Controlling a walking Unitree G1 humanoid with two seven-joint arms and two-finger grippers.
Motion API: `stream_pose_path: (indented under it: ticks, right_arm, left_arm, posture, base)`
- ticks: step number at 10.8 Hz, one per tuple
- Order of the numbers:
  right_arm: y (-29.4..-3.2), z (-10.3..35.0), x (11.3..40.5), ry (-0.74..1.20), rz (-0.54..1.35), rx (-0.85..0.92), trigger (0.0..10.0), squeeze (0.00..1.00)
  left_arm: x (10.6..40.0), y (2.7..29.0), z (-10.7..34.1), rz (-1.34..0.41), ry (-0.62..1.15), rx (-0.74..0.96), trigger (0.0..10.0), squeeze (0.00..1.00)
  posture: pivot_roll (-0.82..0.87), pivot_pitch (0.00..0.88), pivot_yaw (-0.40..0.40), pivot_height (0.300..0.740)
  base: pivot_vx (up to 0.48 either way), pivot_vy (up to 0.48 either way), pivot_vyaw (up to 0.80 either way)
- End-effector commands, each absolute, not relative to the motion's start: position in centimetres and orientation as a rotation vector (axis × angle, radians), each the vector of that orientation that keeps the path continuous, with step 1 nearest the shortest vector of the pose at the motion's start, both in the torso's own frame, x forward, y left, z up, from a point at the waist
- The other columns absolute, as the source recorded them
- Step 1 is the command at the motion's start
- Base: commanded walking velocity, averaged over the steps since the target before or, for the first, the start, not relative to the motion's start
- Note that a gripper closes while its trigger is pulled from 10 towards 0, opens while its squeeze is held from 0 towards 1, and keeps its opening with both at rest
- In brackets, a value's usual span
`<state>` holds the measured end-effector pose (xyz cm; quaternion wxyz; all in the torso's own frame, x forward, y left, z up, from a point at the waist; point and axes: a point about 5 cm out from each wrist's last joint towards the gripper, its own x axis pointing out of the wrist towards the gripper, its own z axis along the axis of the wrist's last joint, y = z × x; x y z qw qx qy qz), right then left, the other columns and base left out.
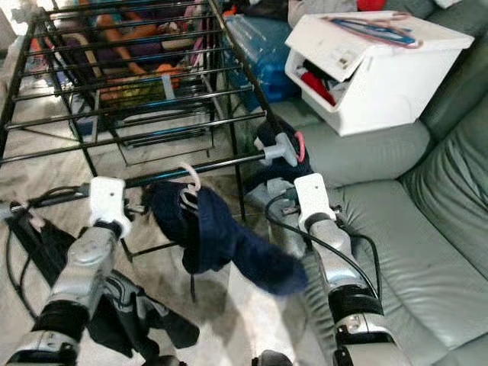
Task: Hang hanger
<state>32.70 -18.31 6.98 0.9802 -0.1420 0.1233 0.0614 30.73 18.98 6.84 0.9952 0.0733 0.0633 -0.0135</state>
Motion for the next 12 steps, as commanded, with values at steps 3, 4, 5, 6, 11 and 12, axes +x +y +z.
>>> stream_pose_path:
  ticks: [3,4,5,6,11,12]
  right_arm:
    - [-16.0,9.4,34.0,0.142,0.238,-0.292,10.0,0.0]
    - [-15.5,10.1,34.1,0.105,0.24,-0.291,10.0,0.0]
    - [-14.5,9.7,33.1,0.089,0.257,-0.283,10.0,0.0]
    - [-14.3,8.7,31.9,0.125,0.238,-0.281,10.0,0.0]
    - [-13.1,7.0,27.5,0.26,0.271,-0.222,10.0,0.0]
    - [-12.9,8.3,28.4,0.178,0.251,-0.234,10.0,0.0]
  left_arm:
    - [30.6,19.3,6.5,-0.015,0.154,0.152,10.0,0.0]
    - [30.6,19.3,6.5,-0.016,0.155,0.152,10.0,0.0]
    - [30.5,19.3,6.5,-0.018,0.157,0.152,10.0,0.0]
    - [30.5,19.3,6.4,-0.018,0.159,0.151,10.0,0.0]
    - [30.9,18.9,6.6,-0.036,0.161,0.15,10.0,0.0]
    - [30.9,18.8,6.6,-0.038,0.159,0.151,10.0,0.0]
  posture:
    - [-0.07,0.007,0.023,0.74]
    - [-0.07,0.007,0.023,0.74]
    - [-0.07,0.008,0.021,0.74]
    - [-0.07,0.008,0.021,0.74]
    - [-0.08,0.011,0.028,0.74]
    - [-0.07,0.008,0.028,0.74]
  base:
    - [0.0,0.0,0.0]
    - [0.0,0.0,0.0]
    - [0.0,0.0,0.0]
    - [0.0,0.0,0.0]
    - [0.0,0.0,0.0]
    - [0.0,0.0,0.0]
